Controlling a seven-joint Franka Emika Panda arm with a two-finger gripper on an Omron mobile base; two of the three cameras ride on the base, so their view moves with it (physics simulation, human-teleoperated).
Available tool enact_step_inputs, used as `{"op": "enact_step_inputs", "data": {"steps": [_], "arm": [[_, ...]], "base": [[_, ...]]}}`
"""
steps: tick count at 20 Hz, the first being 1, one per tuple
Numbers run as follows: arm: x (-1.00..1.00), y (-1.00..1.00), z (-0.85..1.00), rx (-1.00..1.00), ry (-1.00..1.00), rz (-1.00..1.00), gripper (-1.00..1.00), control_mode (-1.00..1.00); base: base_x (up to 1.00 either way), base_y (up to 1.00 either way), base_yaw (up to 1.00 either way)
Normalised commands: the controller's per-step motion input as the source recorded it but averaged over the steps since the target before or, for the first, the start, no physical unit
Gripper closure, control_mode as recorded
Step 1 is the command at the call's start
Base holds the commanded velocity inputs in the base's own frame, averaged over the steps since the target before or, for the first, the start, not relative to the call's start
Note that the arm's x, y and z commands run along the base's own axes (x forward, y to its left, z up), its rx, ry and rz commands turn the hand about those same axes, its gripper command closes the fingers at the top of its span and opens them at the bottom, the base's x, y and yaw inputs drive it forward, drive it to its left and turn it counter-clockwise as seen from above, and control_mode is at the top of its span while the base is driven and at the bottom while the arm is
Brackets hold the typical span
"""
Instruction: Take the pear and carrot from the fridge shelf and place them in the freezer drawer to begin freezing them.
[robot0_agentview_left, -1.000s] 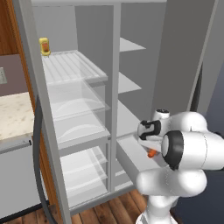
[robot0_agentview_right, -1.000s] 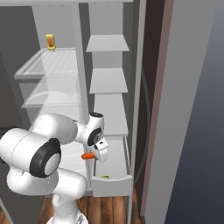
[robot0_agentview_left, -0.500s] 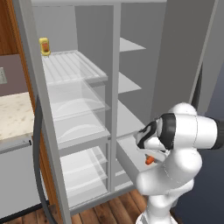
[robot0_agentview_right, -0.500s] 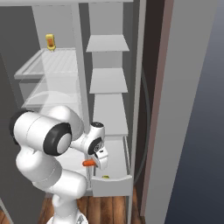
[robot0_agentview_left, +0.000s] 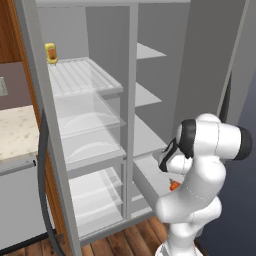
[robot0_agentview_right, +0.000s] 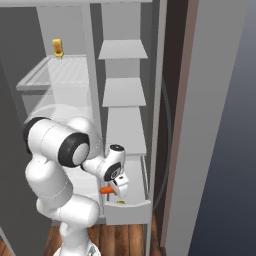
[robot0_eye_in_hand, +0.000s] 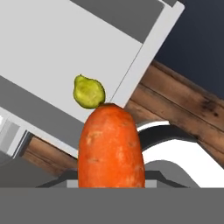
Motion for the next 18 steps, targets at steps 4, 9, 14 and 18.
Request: {"op": "enact_step_inputs", "data": {"steps": [4,9,14,18], "arm": [[0.24,-0.11,-0.32,0.00,0.03,-0.01,1.00,-1.00],[0.45,0.00,-0.30,0.00,0.04,-0.03,1.00,-1.00],[0.43,0.00,-0.30,0.00,0.01,-0.03,1.00,-1.00],[0.12,0.00,-0.41,0.00,0.00,-0.01,1.00,-1.00]], "base": [[0.00,0.00,0.00],[0.00,0.00,0.00],[0.00,0.00,0.00],[0.00,0.00,0.00]]}}
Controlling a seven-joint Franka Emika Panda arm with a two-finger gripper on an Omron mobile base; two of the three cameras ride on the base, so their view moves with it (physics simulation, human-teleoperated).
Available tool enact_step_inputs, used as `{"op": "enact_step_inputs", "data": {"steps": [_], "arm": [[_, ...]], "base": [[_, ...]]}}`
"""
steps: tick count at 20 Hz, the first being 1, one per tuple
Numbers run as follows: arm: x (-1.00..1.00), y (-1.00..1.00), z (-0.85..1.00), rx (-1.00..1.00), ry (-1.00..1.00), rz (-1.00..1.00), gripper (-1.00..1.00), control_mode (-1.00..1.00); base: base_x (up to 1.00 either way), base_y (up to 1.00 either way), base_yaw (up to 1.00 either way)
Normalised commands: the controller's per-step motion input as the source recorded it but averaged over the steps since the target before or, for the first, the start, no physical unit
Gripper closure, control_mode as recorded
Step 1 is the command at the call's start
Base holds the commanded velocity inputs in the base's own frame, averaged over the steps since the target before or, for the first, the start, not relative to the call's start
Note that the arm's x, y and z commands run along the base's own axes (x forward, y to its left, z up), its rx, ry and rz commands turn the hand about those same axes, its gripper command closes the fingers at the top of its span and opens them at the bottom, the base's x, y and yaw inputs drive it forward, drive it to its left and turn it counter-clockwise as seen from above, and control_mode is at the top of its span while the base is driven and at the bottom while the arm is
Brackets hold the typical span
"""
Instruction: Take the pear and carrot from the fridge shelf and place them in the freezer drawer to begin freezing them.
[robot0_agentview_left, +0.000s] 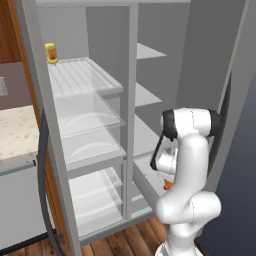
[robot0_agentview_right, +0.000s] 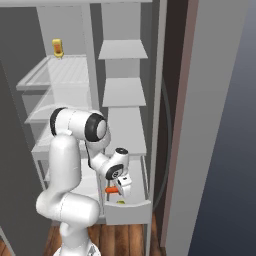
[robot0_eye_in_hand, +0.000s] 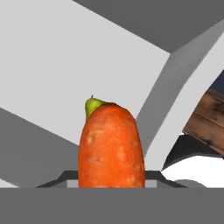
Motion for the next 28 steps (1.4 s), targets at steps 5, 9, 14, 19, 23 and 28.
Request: {"op": "enact_step_inputs", "data": {"steps": [5,9,14,19,23,28], "arm": [[0.00,0.00,-0.51,0.00,0.00,0.00,1.00,-1.00],[0.00,0.00,-0.44,0.00,0.00,0.00,1.00,-1.00],[-0.04,0.00,-0.46,0.00,0.00,0.00,1.00,-1.00],[-0.12,0.00,-0.49,0.00,0.00,0.00,-1.00,-1.00],[-0.17,0.02,-0.33,0.00,0.00,0.00,-1.00,-1.00],[-0.12,0.00,-0.19,0.00,0.00,0.00,-1.00,-1.00]], "base": [[0.00,0.00,0.00],[0.00,0.00,0.00],[0.00,0.00,0.00],[0.00,0.00,0.00],[0.00,0.00,0.00],[0.00,0.00,0.00]]}}
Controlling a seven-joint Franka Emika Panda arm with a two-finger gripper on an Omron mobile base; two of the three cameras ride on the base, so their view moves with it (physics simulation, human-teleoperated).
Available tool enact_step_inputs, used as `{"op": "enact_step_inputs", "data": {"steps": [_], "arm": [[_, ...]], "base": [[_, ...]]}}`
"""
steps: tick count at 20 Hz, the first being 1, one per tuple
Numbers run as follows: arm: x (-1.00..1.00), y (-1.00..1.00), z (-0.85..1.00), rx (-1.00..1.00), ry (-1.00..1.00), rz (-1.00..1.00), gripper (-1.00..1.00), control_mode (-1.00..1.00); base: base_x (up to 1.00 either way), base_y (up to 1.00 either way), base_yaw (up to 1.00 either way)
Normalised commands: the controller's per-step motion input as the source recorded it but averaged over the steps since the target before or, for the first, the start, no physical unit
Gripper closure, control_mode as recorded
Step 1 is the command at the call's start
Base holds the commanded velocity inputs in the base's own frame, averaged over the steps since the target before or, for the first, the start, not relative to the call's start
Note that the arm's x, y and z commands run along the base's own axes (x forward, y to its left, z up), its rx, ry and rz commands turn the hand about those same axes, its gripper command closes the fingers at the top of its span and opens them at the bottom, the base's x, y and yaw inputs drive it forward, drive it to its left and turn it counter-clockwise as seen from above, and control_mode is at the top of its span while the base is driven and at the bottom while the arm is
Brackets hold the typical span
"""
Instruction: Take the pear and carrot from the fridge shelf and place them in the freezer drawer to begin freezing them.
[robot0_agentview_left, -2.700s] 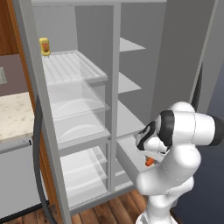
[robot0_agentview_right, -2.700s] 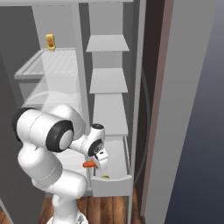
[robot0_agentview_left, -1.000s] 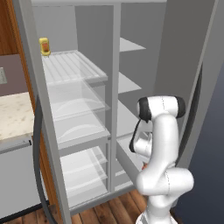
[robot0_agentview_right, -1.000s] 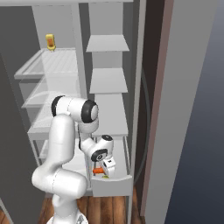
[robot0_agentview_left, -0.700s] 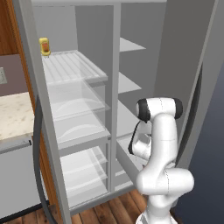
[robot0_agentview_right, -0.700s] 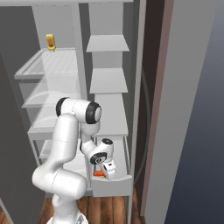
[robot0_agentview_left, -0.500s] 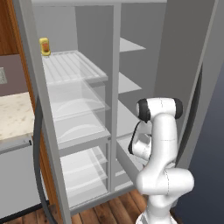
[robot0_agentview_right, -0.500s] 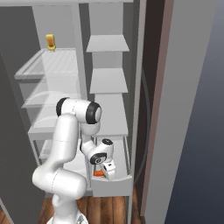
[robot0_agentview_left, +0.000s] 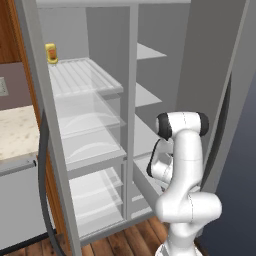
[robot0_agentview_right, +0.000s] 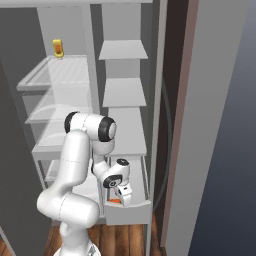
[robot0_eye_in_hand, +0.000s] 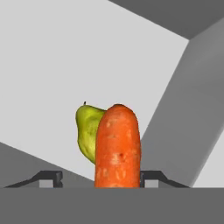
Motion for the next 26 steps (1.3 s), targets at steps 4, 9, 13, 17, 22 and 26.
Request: {"op": "enact_step_inputs", "data": {"steps": [4,9,13,17,22,26], "arm": [[-0.01,0.00,-0.11,0.00,0.00,0.00,-1.00,-1.00],[-0.18,0.00,0.16,0.00,-0.02,0.00,-1.00,-1.00],[-0.37,0.00,0.67,0.00,-0.09,0.00,-1.00,-1.00],[-0.37,0.00,0.69,0.00,-0.11,0.00,-1.00,-1.00],[-0.24,0.00,0.62,0.00,-0.11,0.00,-1.00,-1.00],[-0.32,0.00,0.69,0.00,-0.12,0.00,-1.00,-1.00]], "base": [[0.00,0.00,0.00],[0.00,0.00,0.00],[0.00,0.00,0.00],[0.00,0.00,0.00],[0.00,0.00,0.00],[0.00,0.00,0.00]]}}
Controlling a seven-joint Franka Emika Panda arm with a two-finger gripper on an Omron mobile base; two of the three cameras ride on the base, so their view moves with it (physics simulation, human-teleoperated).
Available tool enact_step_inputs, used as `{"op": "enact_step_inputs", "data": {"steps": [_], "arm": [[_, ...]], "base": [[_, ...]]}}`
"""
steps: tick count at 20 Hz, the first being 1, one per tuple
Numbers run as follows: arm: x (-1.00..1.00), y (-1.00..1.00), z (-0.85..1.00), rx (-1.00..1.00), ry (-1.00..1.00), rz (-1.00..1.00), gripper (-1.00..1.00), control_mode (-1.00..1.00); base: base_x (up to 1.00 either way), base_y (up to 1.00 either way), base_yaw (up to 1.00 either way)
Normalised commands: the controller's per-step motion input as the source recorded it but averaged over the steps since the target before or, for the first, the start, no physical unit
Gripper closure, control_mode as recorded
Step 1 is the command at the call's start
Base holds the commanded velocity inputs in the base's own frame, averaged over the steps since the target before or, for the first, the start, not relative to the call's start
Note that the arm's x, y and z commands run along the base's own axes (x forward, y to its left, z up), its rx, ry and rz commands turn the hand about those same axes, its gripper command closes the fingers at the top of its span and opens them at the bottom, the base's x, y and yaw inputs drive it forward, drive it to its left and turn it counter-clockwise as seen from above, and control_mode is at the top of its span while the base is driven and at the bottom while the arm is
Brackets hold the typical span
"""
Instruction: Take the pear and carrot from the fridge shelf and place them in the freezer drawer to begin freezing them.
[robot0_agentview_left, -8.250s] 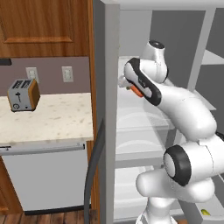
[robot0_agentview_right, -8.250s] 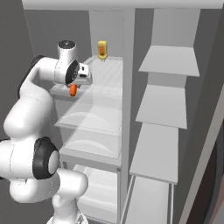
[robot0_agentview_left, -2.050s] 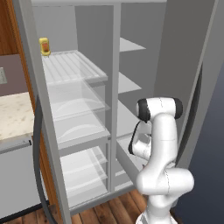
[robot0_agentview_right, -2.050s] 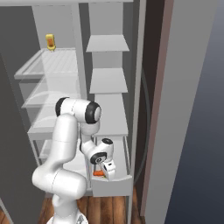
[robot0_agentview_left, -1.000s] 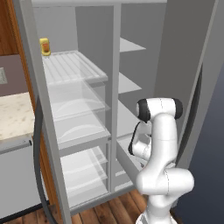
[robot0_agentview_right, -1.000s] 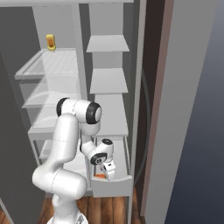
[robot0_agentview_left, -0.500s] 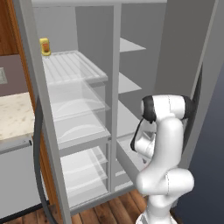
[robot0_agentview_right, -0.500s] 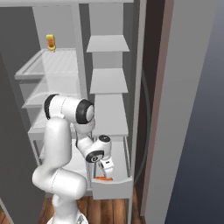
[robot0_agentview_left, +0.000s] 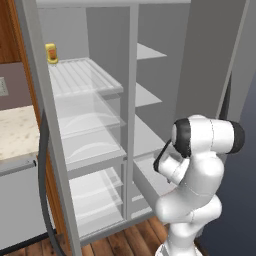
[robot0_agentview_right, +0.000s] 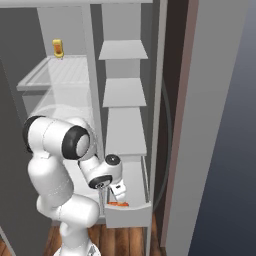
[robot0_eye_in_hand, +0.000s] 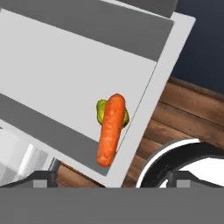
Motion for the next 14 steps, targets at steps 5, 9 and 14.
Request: {"op": "enact_step_inputs", "data": {"steps": [5,9,14], "arm": [[-0.22,0.00,0.81,0.00,-0.04,-0.01,-1.00,-1.00],[-0.09,0.00,0.91,0.00,0.00,-0.02,-1.00,-1.00],[-0.07,0.00,0.75,0.00,0.00,-0.02,-1.00,-1.00]], "base": [[0.00,0.00,0.00],[0.00,0.00,0.00],[0.00,0.00,0.00]]}}
